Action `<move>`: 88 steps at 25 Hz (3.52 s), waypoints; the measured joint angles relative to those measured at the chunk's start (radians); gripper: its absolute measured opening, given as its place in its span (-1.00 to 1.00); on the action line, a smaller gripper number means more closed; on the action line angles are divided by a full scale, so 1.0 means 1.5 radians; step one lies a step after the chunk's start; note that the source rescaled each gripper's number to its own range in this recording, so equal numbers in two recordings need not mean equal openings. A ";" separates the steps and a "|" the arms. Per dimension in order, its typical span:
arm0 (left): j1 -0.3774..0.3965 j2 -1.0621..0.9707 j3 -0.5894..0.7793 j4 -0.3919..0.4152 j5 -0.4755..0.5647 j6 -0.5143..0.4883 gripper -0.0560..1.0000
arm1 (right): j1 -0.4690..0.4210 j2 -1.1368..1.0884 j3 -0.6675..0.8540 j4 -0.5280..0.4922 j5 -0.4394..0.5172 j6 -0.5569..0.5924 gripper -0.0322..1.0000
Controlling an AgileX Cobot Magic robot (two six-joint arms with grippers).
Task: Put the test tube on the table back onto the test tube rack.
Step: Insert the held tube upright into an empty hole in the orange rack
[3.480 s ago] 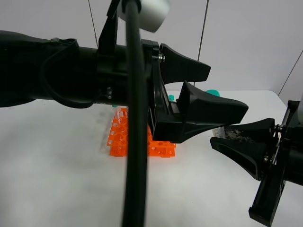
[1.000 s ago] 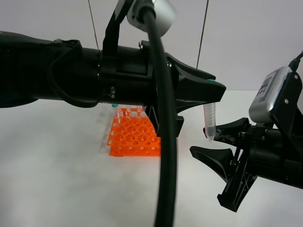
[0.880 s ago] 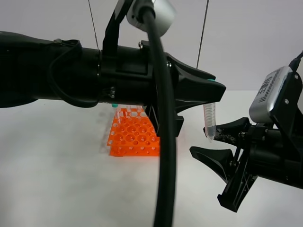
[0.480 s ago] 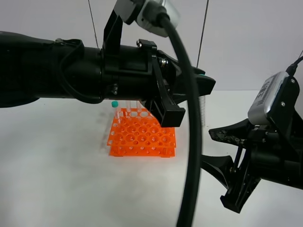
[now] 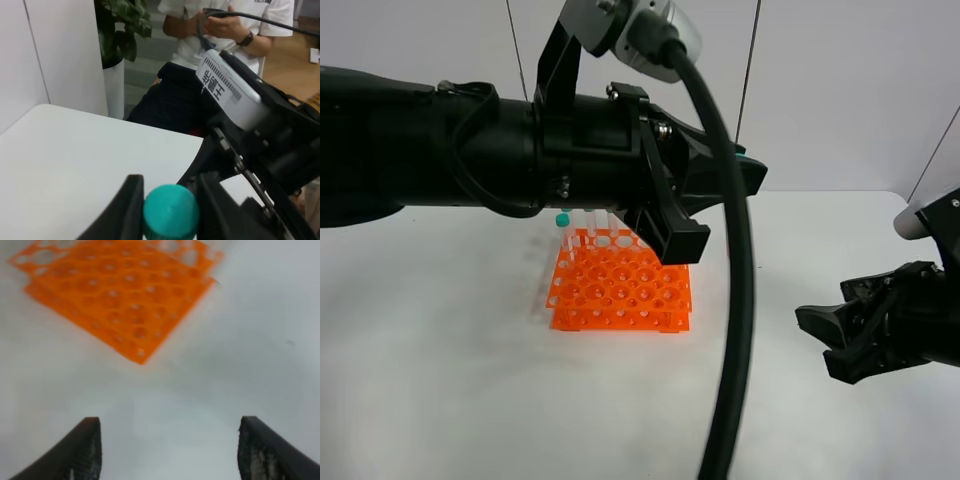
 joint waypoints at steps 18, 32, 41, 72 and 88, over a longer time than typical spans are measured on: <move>0.000 0.000 0.000 0.000 -0.003 -0.003 -0.89 | -0.175 0.000 -0.126 -0.287 0.292 0.325 1.00; 0.000 0.000 0.000 -0.001 -0.002 -0.027 -0.89 | -0.175 -0.003 -0.192 -0.003 0.525 0.166 1.00; 0.000 0.000 0.000 -0.002 0.004 -0.030 -0.89 | -0.175 -0.055 -0.192 -0.094 0.569 0.195 1.00; 0.000 0.000 0.000 -0.001 0.022 -0.030 -0.89 | -0.175 -0.514 -0.075 -0.120 0.475 0.151 1.00; 0.000 0.000 0.000 -0.001 0.028 -0.030 -0.89 | -0.275 -0.569 -0.045 -0.127 0.457 0.151 1.00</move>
